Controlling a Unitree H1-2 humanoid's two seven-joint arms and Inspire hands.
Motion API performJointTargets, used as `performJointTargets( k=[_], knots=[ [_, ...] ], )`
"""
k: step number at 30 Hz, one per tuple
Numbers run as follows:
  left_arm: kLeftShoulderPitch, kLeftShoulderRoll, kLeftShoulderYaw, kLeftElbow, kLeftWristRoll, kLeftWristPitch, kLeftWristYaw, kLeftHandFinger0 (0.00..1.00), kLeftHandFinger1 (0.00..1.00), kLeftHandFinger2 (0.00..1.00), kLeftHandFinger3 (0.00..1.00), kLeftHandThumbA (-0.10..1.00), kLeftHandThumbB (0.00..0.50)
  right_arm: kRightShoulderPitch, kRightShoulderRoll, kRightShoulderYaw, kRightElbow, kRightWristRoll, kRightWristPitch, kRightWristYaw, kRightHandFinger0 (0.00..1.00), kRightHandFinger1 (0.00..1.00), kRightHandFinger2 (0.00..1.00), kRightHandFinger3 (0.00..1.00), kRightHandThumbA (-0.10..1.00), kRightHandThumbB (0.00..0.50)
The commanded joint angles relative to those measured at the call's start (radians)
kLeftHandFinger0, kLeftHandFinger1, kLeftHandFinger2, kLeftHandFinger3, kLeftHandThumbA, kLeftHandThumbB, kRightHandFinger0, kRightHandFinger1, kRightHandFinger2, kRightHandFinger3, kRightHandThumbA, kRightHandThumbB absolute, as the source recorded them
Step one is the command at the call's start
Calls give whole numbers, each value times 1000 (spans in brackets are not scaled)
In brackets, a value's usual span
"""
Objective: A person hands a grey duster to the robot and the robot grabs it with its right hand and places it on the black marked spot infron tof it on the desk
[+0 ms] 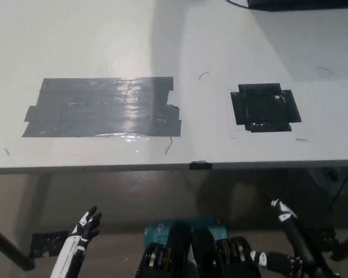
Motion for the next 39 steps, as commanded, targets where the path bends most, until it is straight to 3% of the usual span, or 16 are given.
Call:
performJointTargets(
  k=[1,8,12,18,27,32,33,34,39],
  knots=[
    [-4,9,0,-34,6,-30,-8,1000,1000,1000,1000,1000,174,-5,14,-42,-206,-155,-46,-81,1000,1000,1000,1000,1000,292],
    [-7,12,-4,-37,16,-23,-9,1000,1000,1000,1000,1000,171,-144,57,-67,-421,-344,125,30,1000,1000,1000,1000,1000,424],
    [-3,13,-1,-40,12,-22,-9,1000,1000,1000,1000,1000,170,-231,58,-71,-406,-399,183,78,1000,1000,1000,1000,1000,441],
    [-16,13,1,-29,12,-31,-6,1000,1000,1000,1000,1000,166,-381,32,-72,-318,-474,275,154,1000,1000,1000,1000,1000,428],
    [-16,10,4,-30,0,-28,-9,1000,1000,1000,1000,1000,171,-465,29,-53,-183,-512,305,153,1000,1000,1000,1000,1000,383],
    [-23,11,5,-33,-3,-19,-12,1000,1000,1000,1000,1000,174,-523,22,-39,-85,-525,333,181,1000,1000,1000,1000,1000,402],
    [-24,10,6,-32,-3,-19,-10,1000,1000,1000,1000,1000,173,-530,22,-38,-75,-523,337,184,1000,1000,1000,1000,1000,383],
    [-24,8,7,-31,-9,-19,-11,1000,1000,1000,1000,1000,170,-549,20,-33,-43,-526,349,195,1000,1000,1000,1000,1000,415],
    [-30,8,7,-31,-16,-14,-15,1000,1000,1000,1000,1000,150,-599,18,-20,69,-519,360,191,1000,1000,1000,1000,1000,429]
  ],
)
